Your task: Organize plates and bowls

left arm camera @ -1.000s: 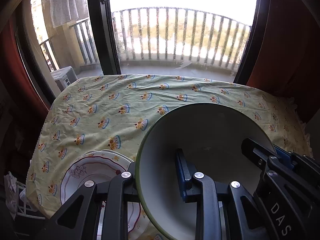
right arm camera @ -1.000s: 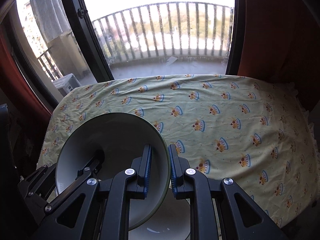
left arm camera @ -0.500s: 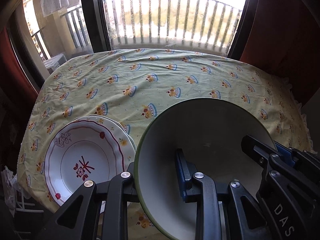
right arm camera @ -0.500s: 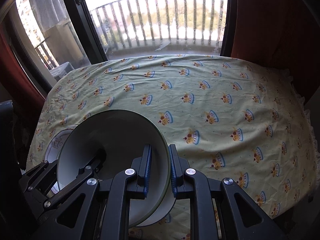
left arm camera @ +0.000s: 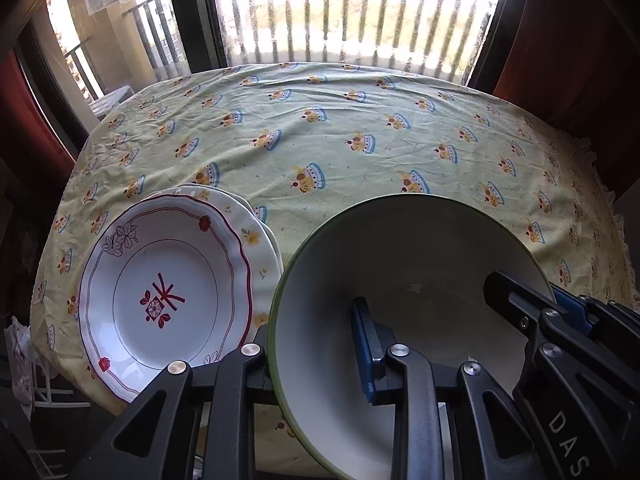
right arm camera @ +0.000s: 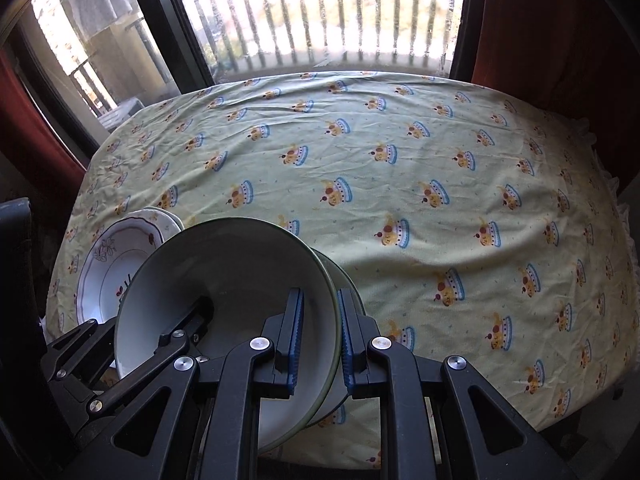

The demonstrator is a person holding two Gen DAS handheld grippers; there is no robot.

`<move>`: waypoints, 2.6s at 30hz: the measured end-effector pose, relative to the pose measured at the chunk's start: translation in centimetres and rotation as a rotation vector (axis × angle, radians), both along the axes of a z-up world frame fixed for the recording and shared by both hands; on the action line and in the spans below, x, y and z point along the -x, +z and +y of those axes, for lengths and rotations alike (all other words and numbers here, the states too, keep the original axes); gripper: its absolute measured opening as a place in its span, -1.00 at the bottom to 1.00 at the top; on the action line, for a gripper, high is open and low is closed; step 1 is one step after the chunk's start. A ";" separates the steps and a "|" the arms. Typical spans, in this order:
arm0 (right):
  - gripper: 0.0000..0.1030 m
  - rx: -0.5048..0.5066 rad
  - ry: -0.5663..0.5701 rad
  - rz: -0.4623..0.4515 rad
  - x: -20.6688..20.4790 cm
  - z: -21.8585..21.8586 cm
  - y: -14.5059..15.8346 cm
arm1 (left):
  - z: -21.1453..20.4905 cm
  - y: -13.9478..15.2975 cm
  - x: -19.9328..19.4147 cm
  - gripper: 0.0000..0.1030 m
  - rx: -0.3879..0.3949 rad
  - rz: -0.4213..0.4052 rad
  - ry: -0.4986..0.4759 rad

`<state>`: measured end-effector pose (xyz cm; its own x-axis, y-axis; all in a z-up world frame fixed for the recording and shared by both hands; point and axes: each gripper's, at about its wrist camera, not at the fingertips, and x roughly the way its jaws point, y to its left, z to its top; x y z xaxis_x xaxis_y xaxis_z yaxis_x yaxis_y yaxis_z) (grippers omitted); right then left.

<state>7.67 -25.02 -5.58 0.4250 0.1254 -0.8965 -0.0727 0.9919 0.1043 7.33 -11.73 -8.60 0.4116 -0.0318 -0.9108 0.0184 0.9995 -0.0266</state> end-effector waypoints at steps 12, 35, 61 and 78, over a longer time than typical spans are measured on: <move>-0.62 -0.011 -0.030 0.006 -0.1 -0.7 -0.9 | -0.8 -0.9 -0.3 -0.44 0.007 0.021 -0.016; -0.59 0.104 -0.197 -0.034 1.5 0.4 -0.6 | 0.2 -1.4 -0.4 -0.28 0.116 0.065 -0.153; 0.30 -0.035 -0.371 0.107 0.9 -1.7 -2.9 | 0.2 -4.3 -2.7 0.05 0.284 0.173 -0.252; 0.11 -0.285 -0.178 0.182 -1.5 -5.0 -6.8 | -1.1 -3.5 -1.5 0.05 0.163 0.124 -0.072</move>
<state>9.19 -30.02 -12.34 0.2994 0.3195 -0.8990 0.1435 0.9165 0.3735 8.80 -12.83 -12.14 0.2885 -0.2082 -0.9346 0.0760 0.9780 -0.1944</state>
